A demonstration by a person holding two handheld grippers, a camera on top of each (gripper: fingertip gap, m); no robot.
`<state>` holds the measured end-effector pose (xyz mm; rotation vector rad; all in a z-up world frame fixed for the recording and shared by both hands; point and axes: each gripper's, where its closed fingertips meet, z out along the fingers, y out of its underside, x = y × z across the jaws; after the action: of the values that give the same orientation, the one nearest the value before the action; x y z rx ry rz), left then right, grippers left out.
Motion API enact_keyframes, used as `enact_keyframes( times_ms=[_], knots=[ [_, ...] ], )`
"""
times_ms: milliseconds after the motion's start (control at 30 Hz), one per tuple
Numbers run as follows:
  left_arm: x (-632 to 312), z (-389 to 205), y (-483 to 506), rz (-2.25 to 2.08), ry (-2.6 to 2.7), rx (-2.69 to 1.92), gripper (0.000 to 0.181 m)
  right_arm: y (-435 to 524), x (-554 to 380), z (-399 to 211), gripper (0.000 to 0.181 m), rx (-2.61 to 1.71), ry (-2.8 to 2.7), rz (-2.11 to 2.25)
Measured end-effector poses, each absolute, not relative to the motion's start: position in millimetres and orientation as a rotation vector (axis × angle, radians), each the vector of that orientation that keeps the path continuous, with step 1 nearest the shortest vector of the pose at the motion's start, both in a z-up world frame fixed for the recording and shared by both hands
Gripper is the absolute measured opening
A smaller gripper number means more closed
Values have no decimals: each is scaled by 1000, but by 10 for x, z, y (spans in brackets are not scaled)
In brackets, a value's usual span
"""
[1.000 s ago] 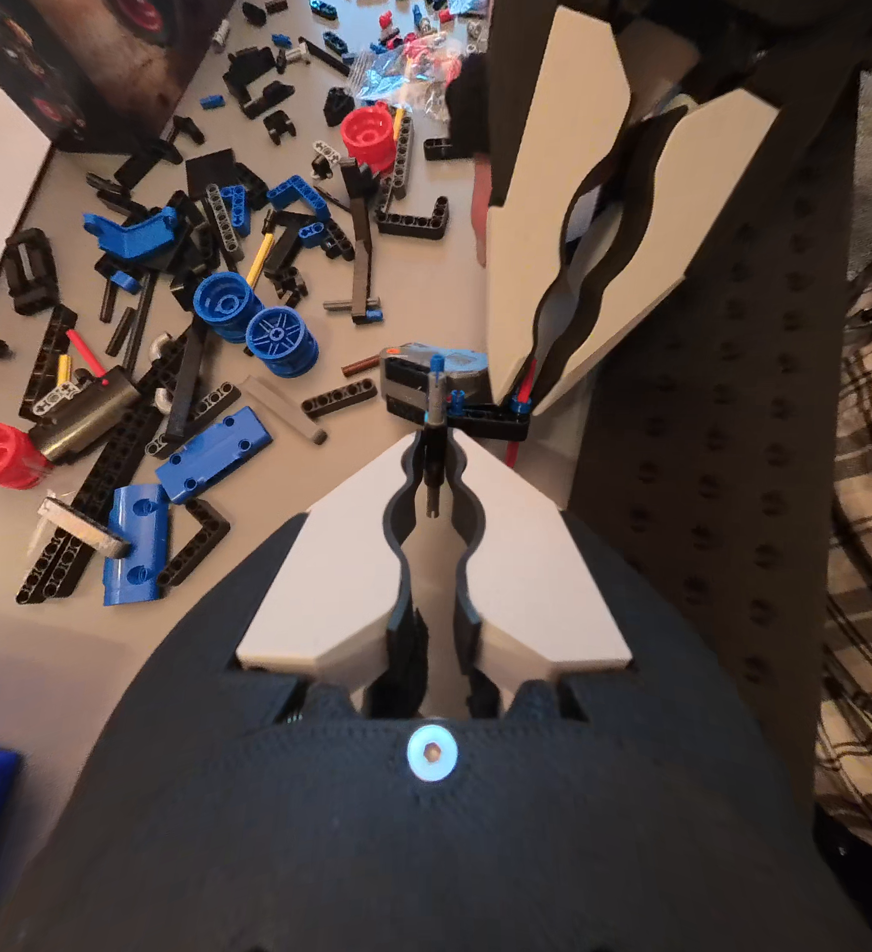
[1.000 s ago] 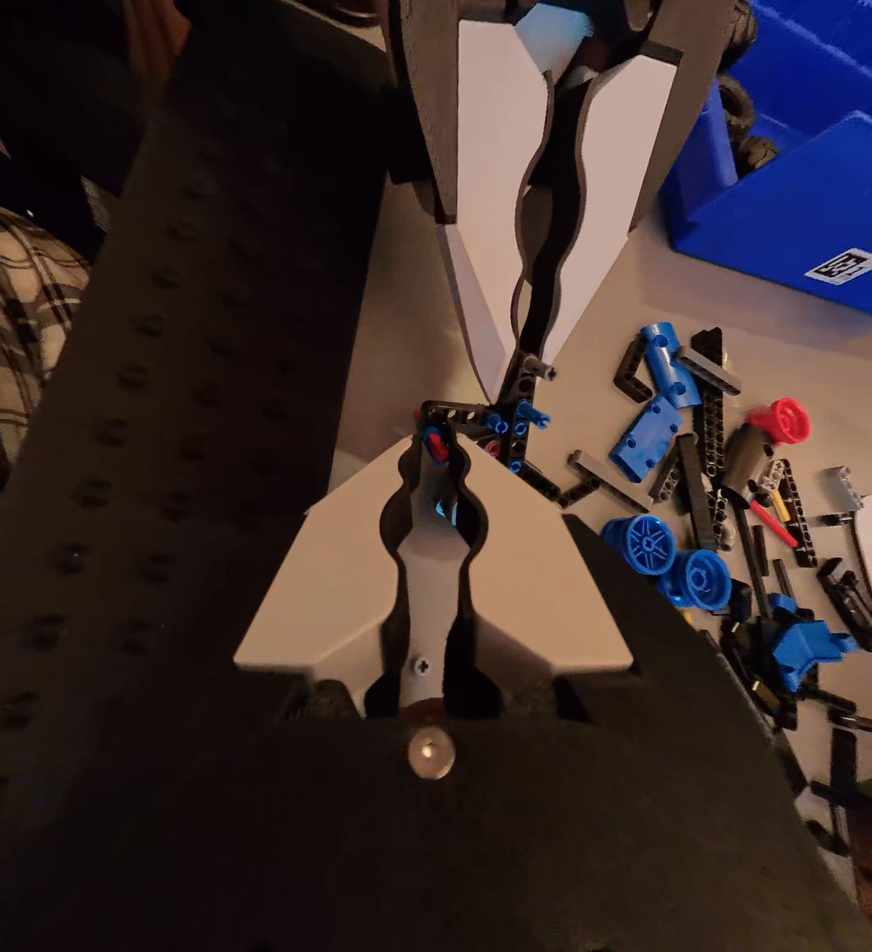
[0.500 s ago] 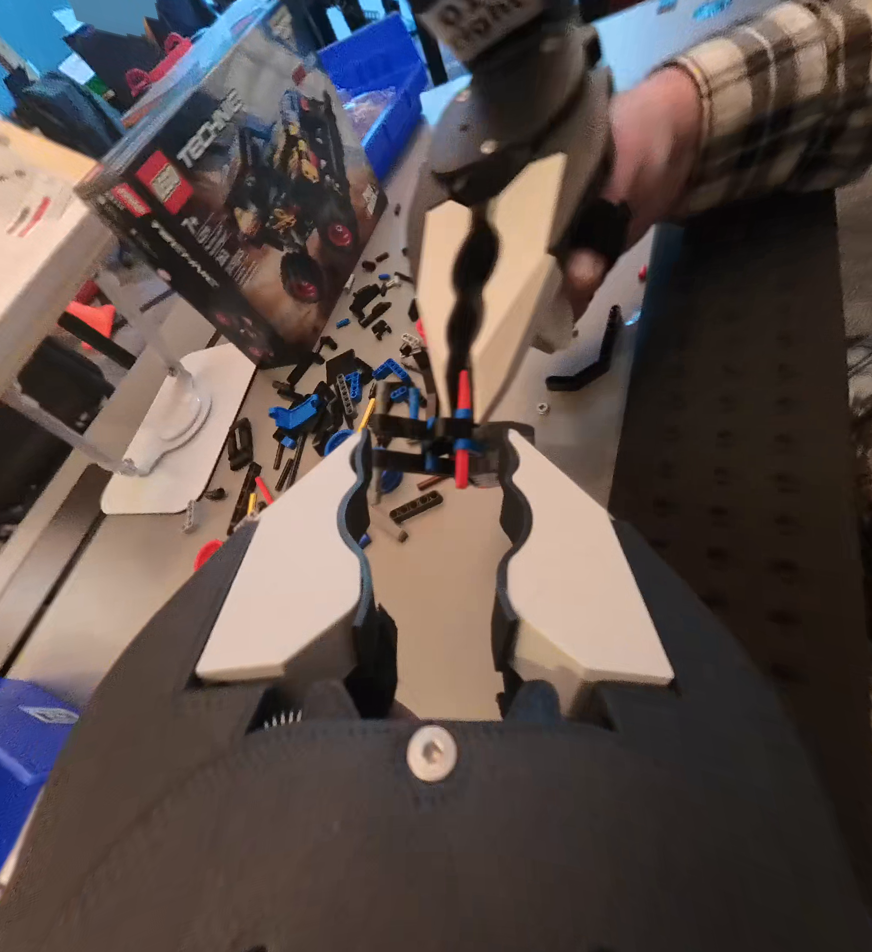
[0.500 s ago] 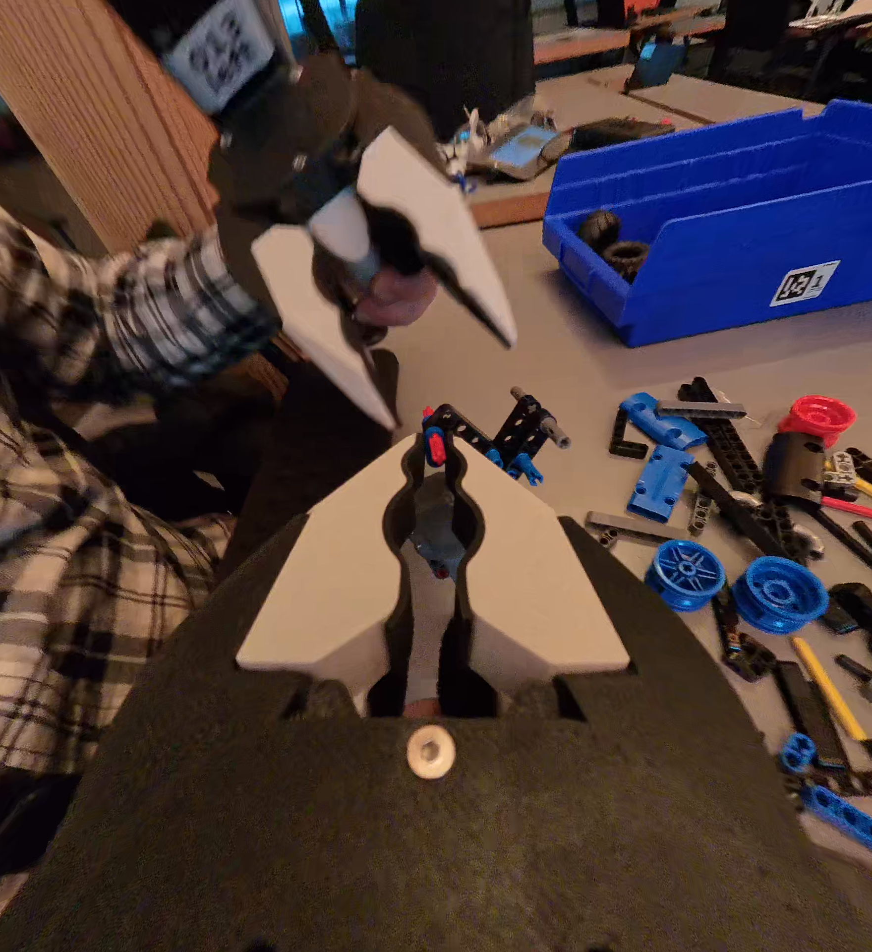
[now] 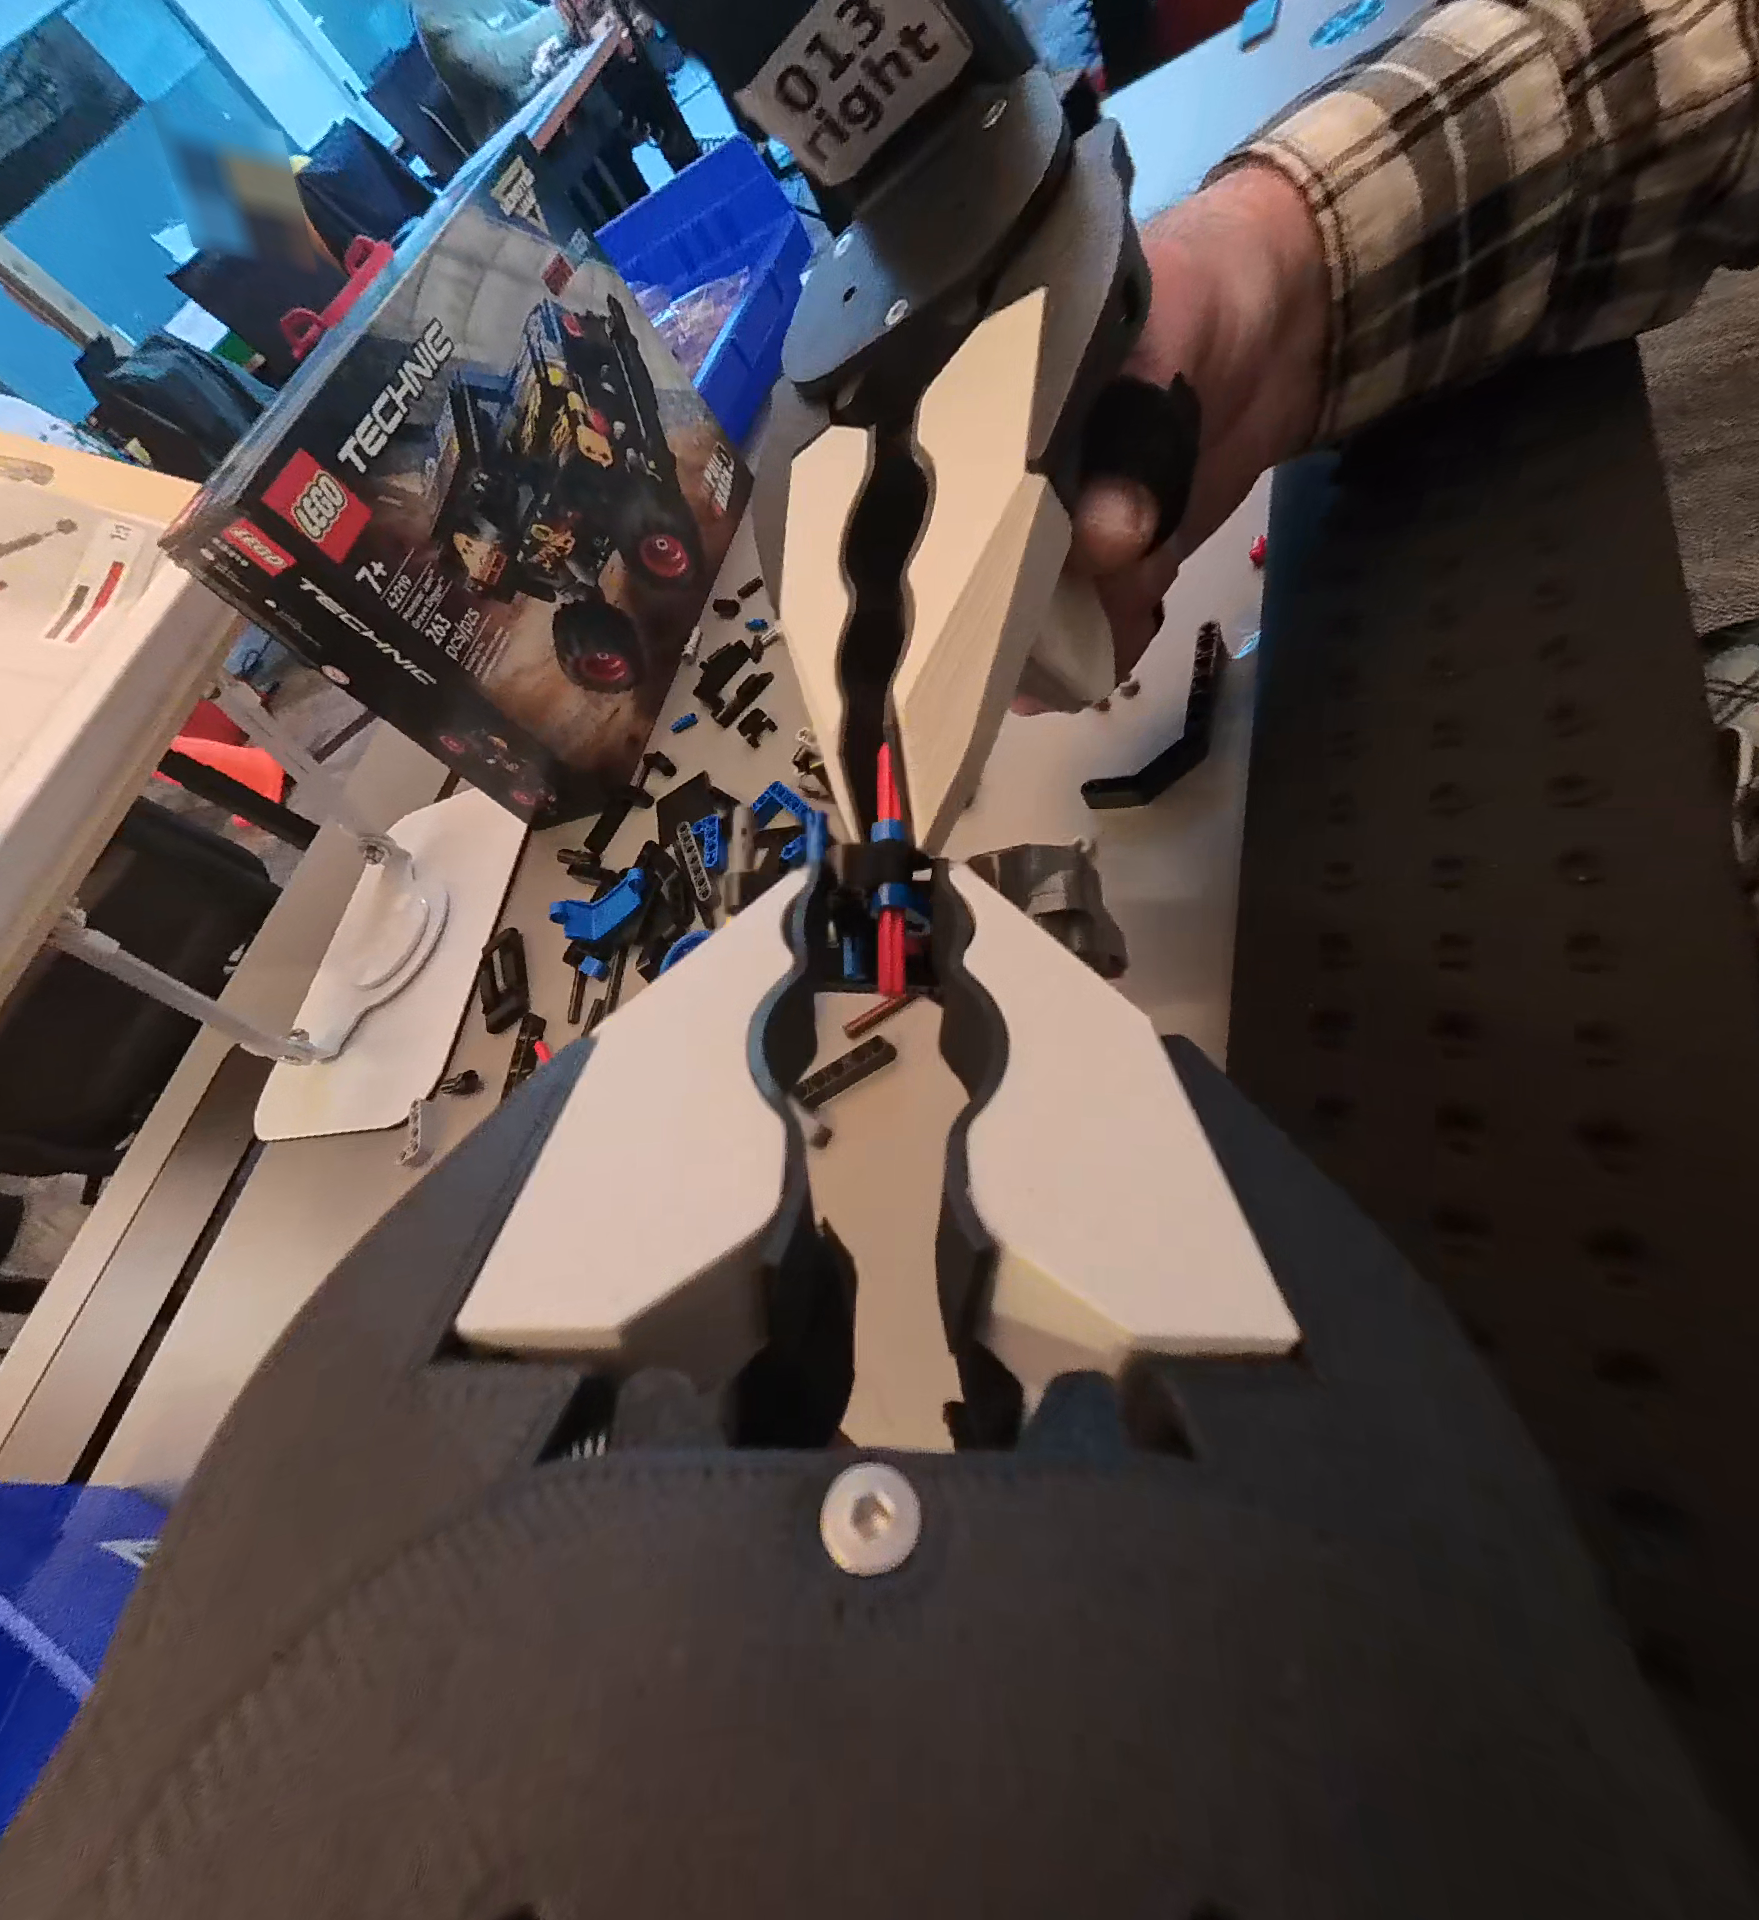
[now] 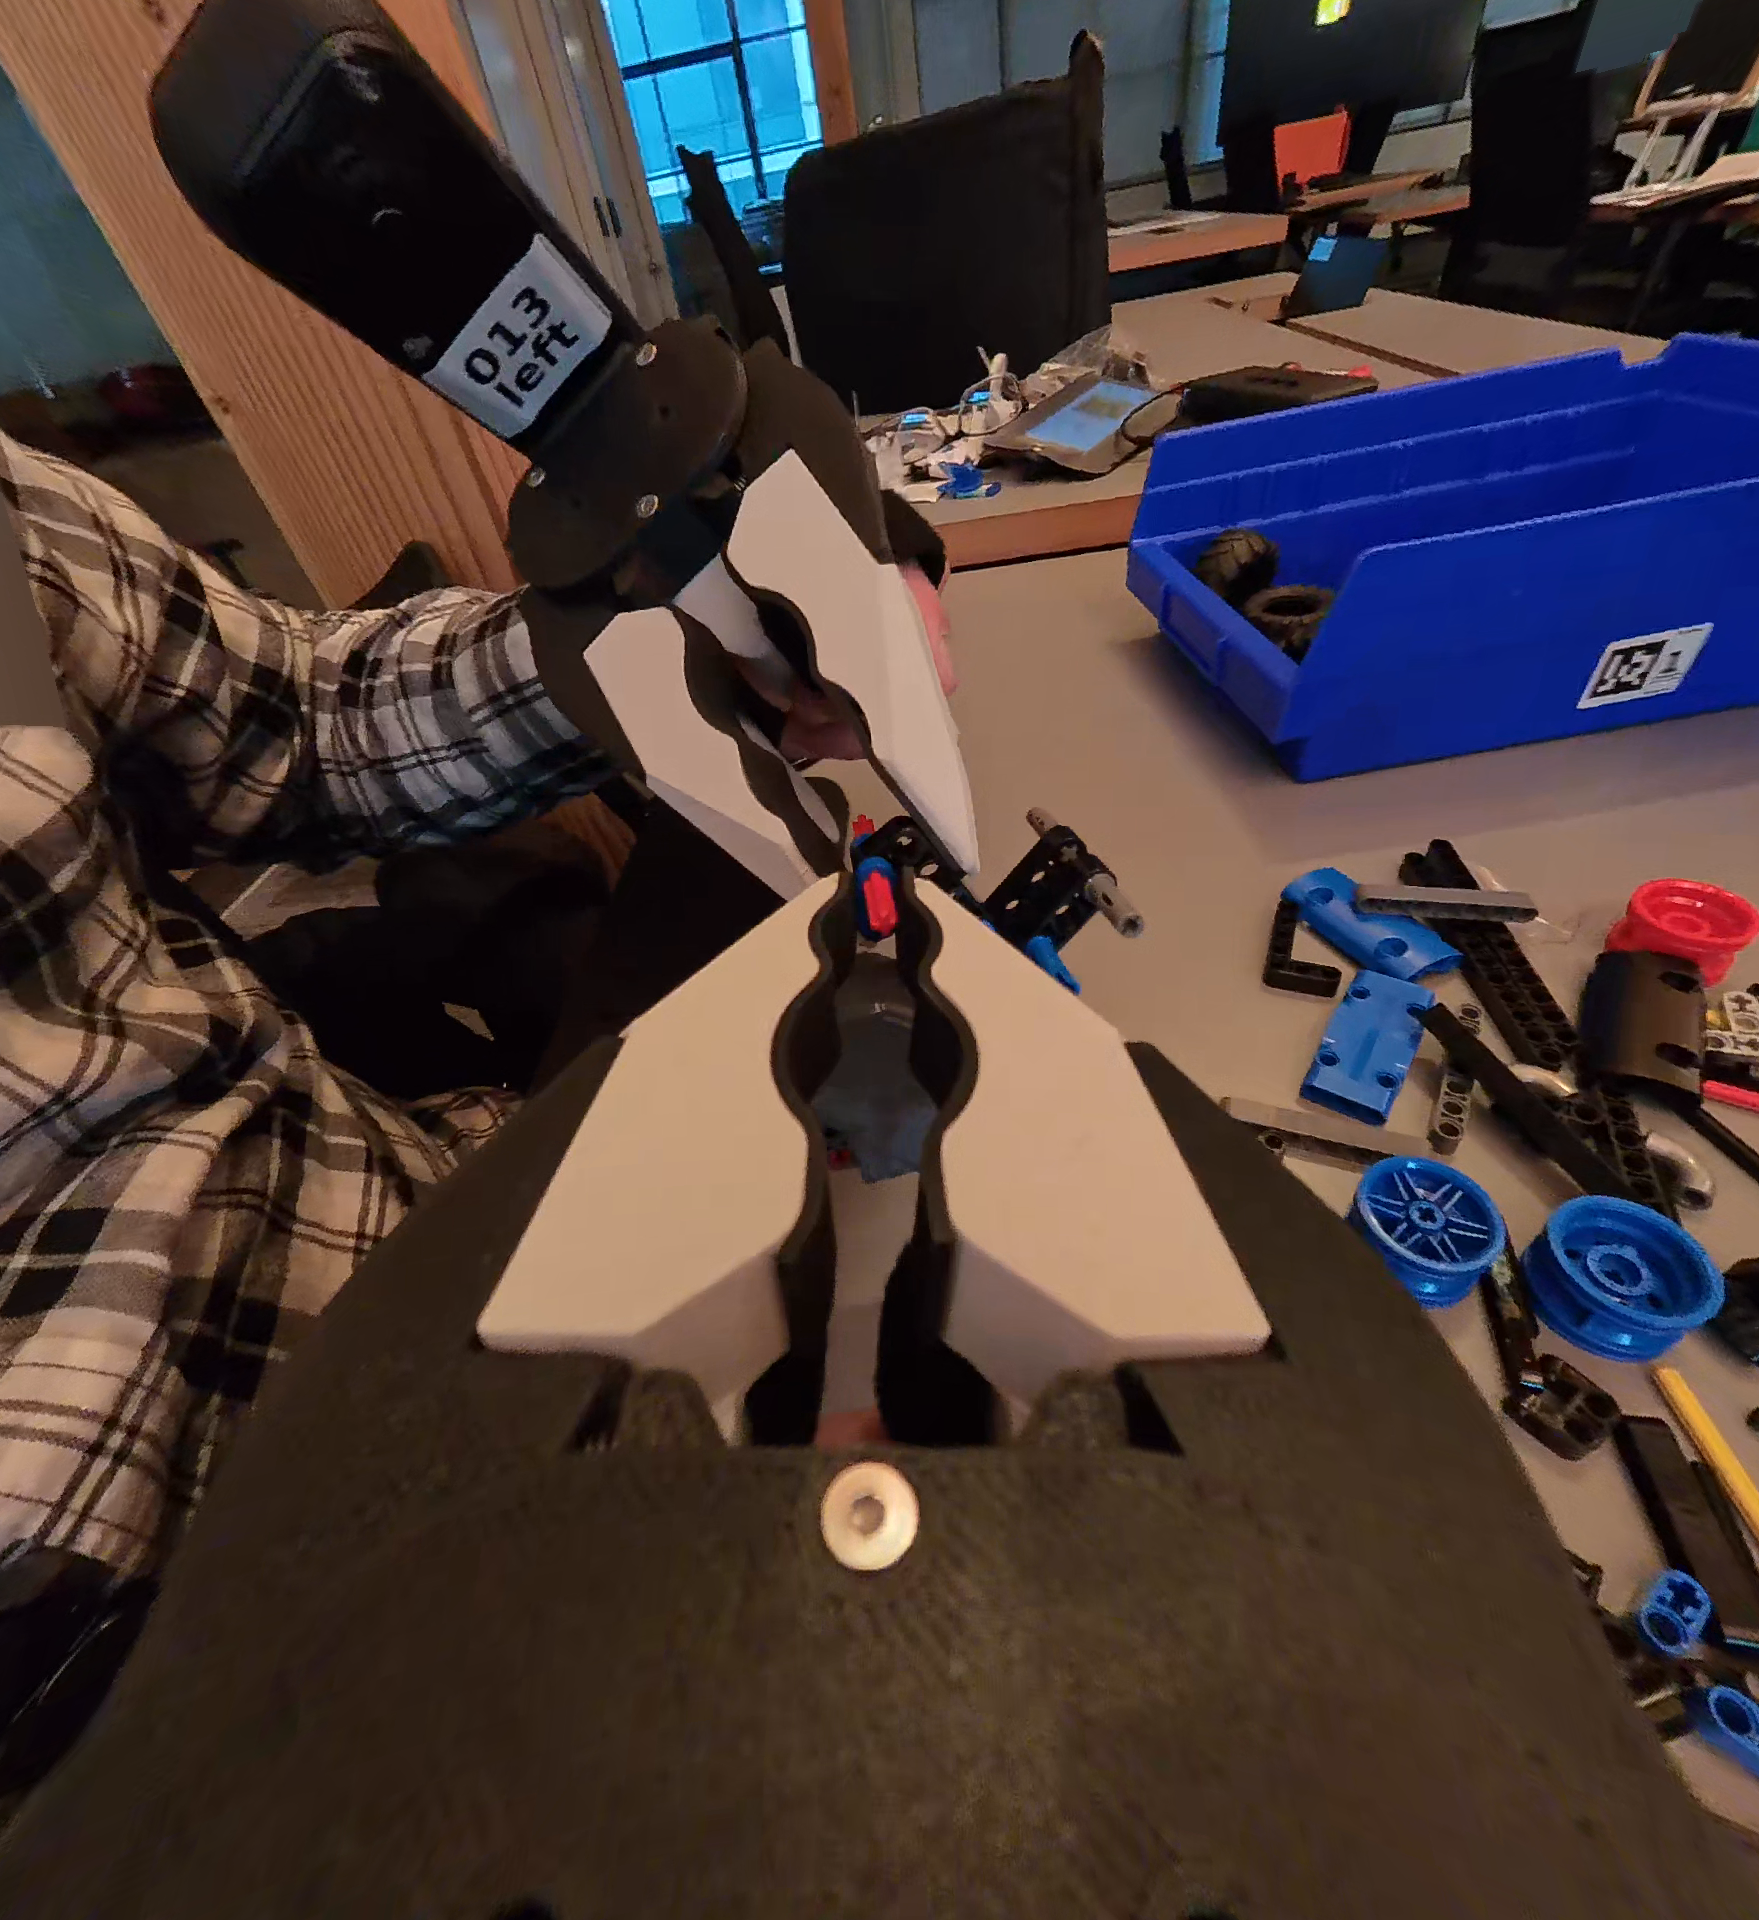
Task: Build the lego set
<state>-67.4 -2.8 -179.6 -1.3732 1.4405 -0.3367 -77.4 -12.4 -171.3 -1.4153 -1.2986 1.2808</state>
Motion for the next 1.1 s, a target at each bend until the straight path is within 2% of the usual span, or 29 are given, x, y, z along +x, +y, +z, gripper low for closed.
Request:
enact_keyframes(
  times_ms=[367, 567, 800, 1100],
  knots=[
    [-650, -1805, -93, -429, 1482, -1333, 14, -181, -735, -1727, 5, -1362, -1367, 1258],
    [-637, -1811, -125, -513, 1486, -1318, 13, -197, -713, -1749, 4, -1228, -1481, 1006],
    [-1080, -1748, 97, -549, 1351, -1394, 13, 67, -286, -1648, 5, -1330, -1343, 1120],
    [-1027, -2276, 220, -518, 1380, -1535, 13, 251, -114, -2373, 5, -1630, -1554, 821]
  ],
)
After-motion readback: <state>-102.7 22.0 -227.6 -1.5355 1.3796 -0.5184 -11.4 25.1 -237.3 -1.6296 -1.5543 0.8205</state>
